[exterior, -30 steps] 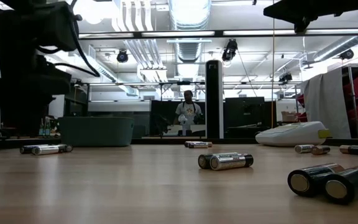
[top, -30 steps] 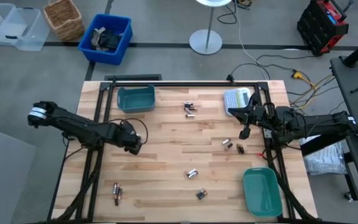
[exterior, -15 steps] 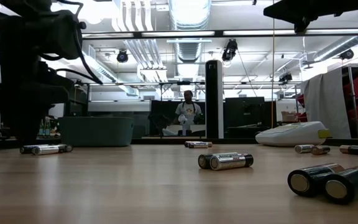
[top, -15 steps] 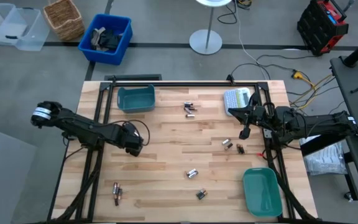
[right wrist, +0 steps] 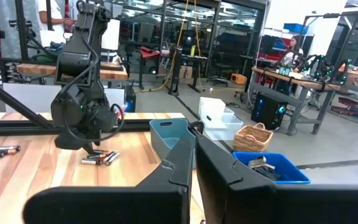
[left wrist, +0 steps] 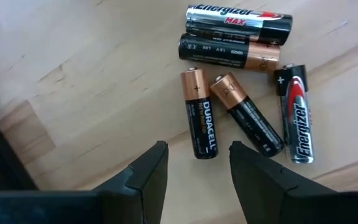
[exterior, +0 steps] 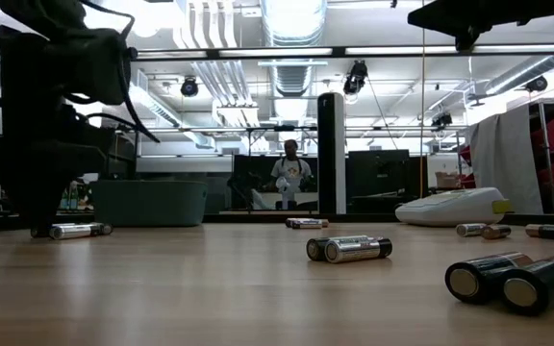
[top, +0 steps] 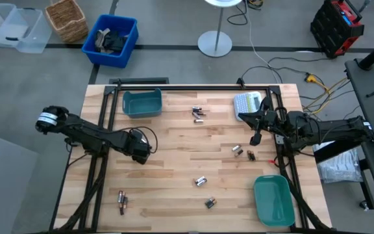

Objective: Sort batteries
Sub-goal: Put the black battery into the blue bin

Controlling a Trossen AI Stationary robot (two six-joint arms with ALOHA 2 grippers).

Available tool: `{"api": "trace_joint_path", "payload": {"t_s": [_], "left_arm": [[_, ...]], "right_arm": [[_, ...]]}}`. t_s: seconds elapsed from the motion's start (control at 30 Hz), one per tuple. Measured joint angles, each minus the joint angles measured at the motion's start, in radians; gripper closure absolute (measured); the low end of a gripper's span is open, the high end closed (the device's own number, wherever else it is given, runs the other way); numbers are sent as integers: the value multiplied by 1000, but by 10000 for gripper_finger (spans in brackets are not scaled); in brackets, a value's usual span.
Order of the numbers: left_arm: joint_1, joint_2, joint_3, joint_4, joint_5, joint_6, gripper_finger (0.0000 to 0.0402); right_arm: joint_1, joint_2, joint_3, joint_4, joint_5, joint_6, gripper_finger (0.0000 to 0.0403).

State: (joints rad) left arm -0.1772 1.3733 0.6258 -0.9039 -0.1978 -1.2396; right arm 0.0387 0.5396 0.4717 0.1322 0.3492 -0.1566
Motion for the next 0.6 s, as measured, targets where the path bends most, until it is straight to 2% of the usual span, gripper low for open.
{"api": "trace_joint_path", "payload": {"t_s": [0.6], "left_arm": [[0, 59, 0, 21, -9, 27, 249]], "right_arm": [[0, 0, 0, -2, 0, 0, 390]]}}
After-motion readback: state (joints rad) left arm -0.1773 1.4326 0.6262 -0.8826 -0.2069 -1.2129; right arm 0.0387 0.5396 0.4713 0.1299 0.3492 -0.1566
